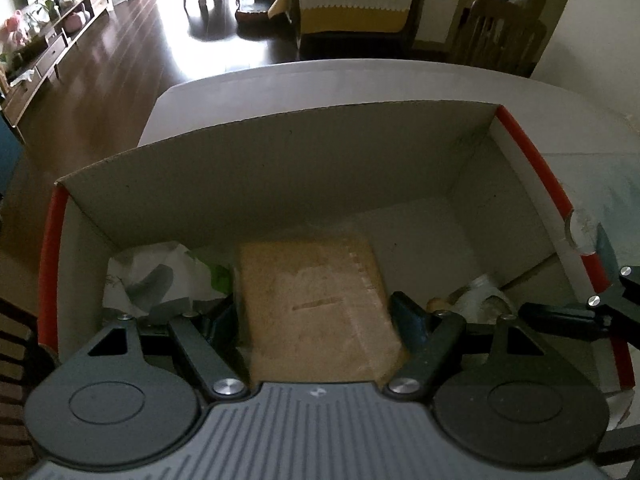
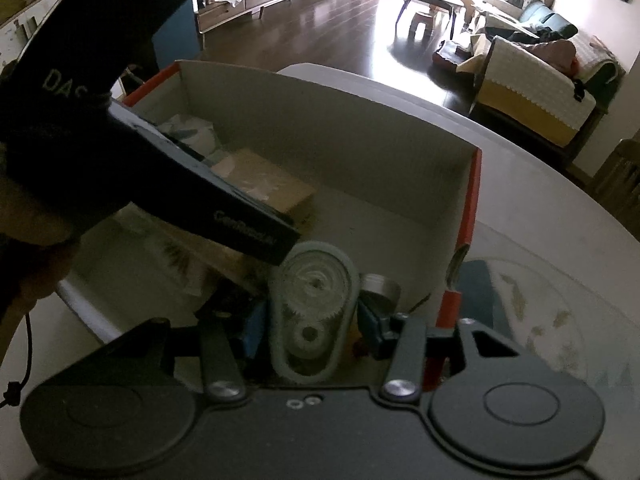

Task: Organize objects

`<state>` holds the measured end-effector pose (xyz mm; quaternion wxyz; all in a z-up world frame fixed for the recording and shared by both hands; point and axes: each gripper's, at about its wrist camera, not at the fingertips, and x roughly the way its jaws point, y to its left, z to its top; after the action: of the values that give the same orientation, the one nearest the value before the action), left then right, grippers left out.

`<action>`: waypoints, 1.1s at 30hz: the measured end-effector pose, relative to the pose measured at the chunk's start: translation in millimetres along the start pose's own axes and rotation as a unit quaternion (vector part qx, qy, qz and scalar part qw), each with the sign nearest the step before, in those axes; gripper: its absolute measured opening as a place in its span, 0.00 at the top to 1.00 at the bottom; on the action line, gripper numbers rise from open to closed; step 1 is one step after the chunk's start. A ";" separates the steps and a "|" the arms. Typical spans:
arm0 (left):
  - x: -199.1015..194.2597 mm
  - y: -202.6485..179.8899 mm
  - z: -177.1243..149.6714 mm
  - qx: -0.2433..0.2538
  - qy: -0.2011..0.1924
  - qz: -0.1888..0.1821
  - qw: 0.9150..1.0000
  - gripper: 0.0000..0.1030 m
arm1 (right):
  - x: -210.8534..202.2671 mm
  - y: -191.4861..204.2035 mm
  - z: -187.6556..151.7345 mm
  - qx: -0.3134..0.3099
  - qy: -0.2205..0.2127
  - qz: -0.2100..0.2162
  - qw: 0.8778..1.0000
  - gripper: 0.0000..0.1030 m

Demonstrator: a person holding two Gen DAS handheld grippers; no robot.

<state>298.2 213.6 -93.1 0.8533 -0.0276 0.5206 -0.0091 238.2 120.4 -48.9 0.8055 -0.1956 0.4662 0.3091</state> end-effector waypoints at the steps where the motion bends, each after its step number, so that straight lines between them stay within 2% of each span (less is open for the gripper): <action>1: 0.0 1.3 0.7 -0.001 -0.001 -0.002 1.000 0.23 | -1.0 -0.2 -0.2 0.001 -0.001 0.000 1.000 0.46; 6: -3.2 5.0 2.5 -0.006 -0.016 -0.001 1.000 0.23 | -6.1 -3.1 -0.8 0.004 -0.006 -0.003 1.000 0.43; 16: -42.3 8.6 -10.7 -0.013 -0.060 0.000 0.998 0.23 | -30.5 -7.1 -3.3 0.013 -0.030 0.007 0.999 0.40; 24: -78.0 6.1 -28.0 -0.025 -0.091 -0.005 0.996 0.23 | -62.9 -8.3 -10.9 0.013 -0.063 0.022 0.998 0.35; 33: -125.7 -5.4 -51.7 -0.022 -0.143 -0.011 0.989 0.23 | -102.3 -3.0 -23.4 0.000 -0.111 0.031 0.993 0.33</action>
<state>194.8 211.7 -4.8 0.9180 -0.0531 0.3931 -0.0026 187.2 71.8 28.9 0.8423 -0.1453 0.3797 0.3540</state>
